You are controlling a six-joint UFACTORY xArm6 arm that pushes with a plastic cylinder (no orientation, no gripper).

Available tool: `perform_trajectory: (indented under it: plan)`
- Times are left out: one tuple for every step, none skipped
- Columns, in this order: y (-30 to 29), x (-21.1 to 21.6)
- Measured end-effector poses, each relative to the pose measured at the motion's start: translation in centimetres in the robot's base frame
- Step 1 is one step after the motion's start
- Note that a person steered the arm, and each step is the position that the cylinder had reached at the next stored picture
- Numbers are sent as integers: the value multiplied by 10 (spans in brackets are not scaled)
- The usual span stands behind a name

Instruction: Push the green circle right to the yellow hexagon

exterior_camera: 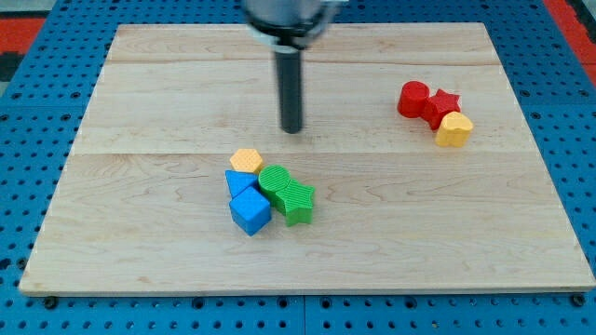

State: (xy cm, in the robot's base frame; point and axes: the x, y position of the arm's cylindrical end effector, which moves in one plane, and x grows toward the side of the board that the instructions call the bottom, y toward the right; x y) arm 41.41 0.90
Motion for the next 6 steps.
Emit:
perform_trajectory:
  plan:
    - [-5,81]
    - [36,106]
    - [0,123]
    - [-20,110]
    - [-20,82]
    - [-25,52]
